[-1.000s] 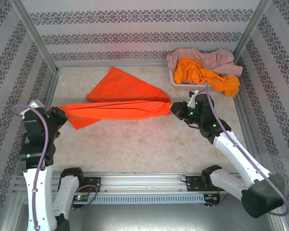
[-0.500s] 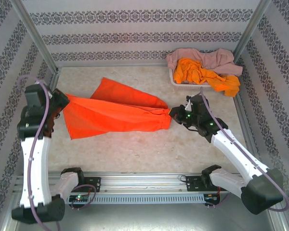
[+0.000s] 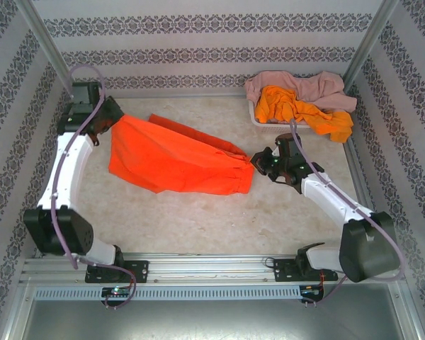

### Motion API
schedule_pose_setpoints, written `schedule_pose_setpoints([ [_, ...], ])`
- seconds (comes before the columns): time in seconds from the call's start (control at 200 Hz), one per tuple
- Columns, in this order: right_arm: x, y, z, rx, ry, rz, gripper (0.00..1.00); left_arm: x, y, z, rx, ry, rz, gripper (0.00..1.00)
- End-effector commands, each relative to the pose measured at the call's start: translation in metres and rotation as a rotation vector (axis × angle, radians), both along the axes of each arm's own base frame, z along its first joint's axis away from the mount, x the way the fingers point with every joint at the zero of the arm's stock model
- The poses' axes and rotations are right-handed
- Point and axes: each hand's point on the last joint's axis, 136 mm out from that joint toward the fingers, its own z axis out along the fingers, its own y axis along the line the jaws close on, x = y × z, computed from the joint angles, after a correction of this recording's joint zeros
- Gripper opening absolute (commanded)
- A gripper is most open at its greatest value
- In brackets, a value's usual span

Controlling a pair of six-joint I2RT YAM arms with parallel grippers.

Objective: Fold and stack the shorts

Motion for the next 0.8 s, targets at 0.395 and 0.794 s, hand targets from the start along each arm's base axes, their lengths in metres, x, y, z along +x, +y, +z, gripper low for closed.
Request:
schedule_pose_setpoints([
  [0.395,0.07,-0.021,-0.019,0.155,0.016,-0.153,0.64,0.142,-0.01,-0.044,0.008,-0.013,-0.062,0.55],
  [0.794,0.032,0.024,0.044,0.184,-0.143,-0.05,0.86,0.047,-0.074,-0.007,-0.181,-0.195,-0.206,1.0],
])
